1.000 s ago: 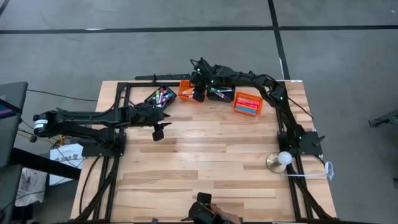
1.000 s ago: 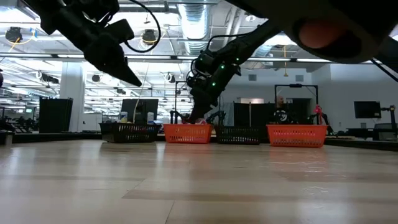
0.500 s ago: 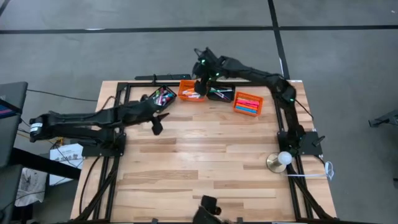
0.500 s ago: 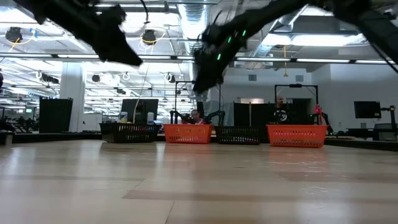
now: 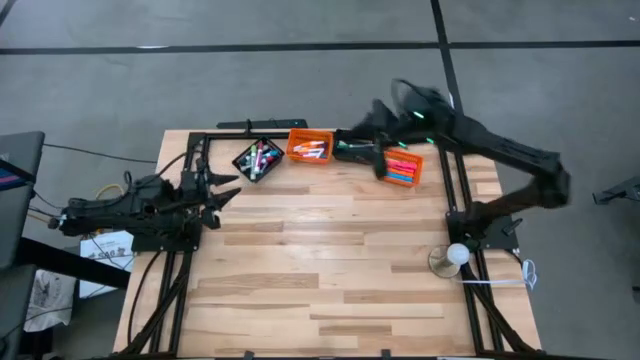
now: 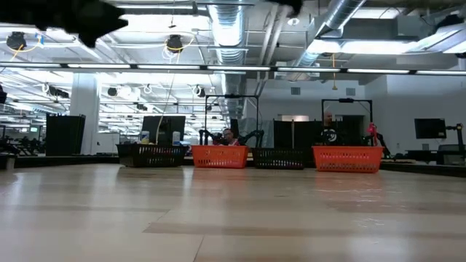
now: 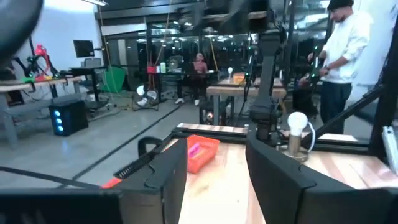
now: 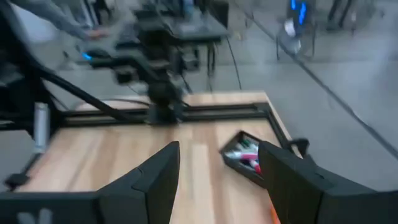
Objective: Pick & Place Markers
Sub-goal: Return to Home Position
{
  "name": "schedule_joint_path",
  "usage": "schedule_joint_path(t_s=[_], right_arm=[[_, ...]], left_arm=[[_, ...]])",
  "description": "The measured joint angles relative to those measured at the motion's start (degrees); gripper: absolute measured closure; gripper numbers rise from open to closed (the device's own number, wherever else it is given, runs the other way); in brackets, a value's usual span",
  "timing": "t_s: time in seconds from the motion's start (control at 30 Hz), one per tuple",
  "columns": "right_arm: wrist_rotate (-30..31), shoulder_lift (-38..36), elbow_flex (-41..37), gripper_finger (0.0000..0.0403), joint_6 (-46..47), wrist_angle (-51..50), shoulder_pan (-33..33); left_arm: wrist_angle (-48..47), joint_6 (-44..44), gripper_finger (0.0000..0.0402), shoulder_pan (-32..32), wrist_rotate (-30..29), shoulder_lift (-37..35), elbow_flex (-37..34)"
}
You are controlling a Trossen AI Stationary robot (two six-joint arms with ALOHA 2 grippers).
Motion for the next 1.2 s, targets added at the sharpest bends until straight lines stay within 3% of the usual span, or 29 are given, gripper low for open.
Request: schedule_joint_path(t_s=[0.13,0.33,0.7,0.93,1.2], right_arm=[[1.64,-13.44,-13.87,0.0196,2.68,7.62,3.16],[9.57,-32.66,-33.18,0.0196,6.64,14.94,6.01],[10.25,-60.76,-63.52,0.0196,13.3,28.45,11.12],[14.13,-78.13,-77.09,0.0196,17.06,29.2,15.01],[15.2,-77.59,-81.87,0.0196,20.31,27.68,15.91]], left_arm=[[0.19,-2.79,0.0238,0.0,-0.02,-6.6,-6.16],[0.6,-7.26,0.0238,0.04,-0.87,-12.32,-12.95],[3.25,-14.0,0.0238,-0.4,-0.65,-11.43,-18.39],[3.5,-16.69,0.0238,-0.37,-3.28,-9.95,-18.43],[4.14,-20.56,0.0238,-0.37,-3.68,-7.59,-18.45]])
